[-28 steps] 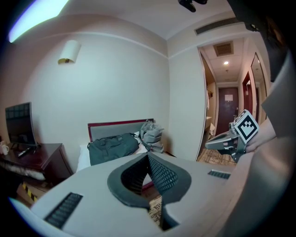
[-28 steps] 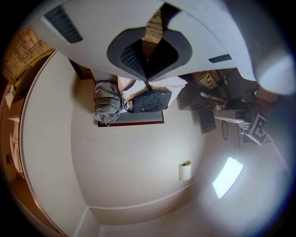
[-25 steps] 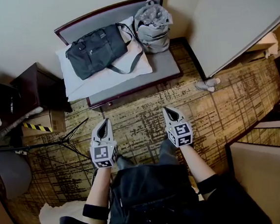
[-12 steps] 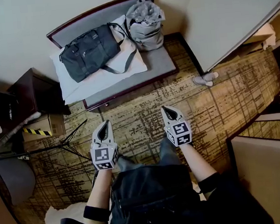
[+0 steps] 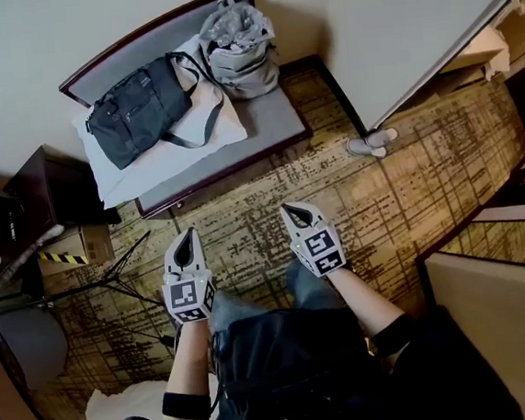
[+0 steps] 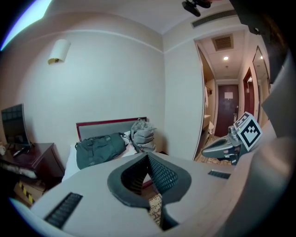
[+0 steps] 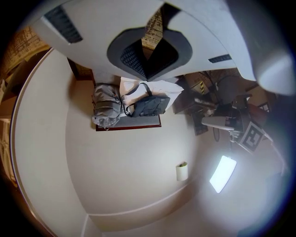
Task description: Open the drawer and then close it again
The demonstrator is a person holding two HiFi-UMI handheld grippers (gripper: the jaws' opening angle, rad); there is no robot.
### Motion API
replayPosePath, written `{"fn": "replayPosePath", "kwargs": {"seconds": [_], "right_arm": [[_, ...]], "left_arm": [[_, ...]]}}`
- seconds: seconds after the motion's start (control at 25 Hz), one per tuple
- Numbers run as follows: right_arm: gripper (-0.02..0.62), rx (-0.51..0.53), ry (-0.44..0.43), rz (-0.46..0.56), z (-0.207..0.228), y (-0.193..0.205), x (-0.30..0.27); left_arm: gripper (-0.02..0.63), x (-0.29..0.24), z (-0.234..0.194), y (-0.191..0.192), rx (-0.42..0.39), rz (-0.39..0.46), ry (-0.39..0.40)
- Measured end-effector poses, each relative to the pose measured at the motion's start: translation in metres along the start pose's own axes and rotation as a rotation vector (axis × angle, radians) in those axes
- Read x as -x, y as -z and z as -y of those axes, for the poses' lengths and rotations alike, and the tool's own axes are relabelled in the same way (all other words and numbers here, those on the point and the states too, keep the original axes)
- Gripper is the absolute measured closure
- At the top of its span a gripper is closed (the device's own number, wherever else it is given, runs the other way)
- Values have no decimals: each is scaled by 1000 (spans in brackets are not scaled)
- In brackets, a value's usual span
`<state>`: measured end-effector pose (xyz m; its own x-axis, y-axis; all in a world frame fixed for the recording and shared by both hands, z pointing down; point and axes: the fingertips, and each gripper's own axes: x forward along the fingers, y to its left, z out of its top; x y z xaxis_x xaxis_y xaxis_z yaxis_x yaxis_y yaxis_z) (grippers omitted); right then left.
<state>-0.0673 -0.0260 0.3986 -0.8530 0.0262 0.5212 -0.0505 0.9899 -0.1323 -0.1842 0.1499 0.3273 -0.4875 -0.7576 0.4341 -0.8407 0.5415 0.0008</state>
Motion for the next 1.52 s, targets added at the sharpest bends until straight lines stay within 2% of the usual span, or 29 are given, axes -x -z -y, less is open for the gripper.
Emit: {"fn": "replayPosePath", "kwargs": {"seconds": [0.16, 0.36, 0.6, 0.8, 1.0, 1.12, 1.32, 1.4, 1.52], "right_arm": [[589, 39, -33, -31, 16, 9, -1], [588, 70, 15, -58, 22, 15, -15], [578, 19, 76, -61, 4, 22, -24], [566, -64, 153, -51, -9, 40, -38], [565, -135, 201, -32, 4, 50, -53], [560, -198, 193, -47, 19, 68, -66], [534, -258, 160, -76, 59, 102, -91], [523, -289, 136, -80, 74, 116, -101], [492, -363, 110, -72, 102, 141, -117]], "left_arm": [[604, -7, 17, -9, 21, 11, -34], [604, -8, 17, -6, -24, -9, 30], [604, -6, 2, 1, -52, -16, 93], [604, 1, -12, 13, -82, 2, 139], [604, -5, -20, 36, -135, -23, 193], [604, -7, -21, 44, -110, -31, 163], [604, -36, -17, 70, -71, -53, 52], [604, -51, -6, 82, -42, -70, 15], [604, -76, 18, 105, -25, -84, 3]]}}
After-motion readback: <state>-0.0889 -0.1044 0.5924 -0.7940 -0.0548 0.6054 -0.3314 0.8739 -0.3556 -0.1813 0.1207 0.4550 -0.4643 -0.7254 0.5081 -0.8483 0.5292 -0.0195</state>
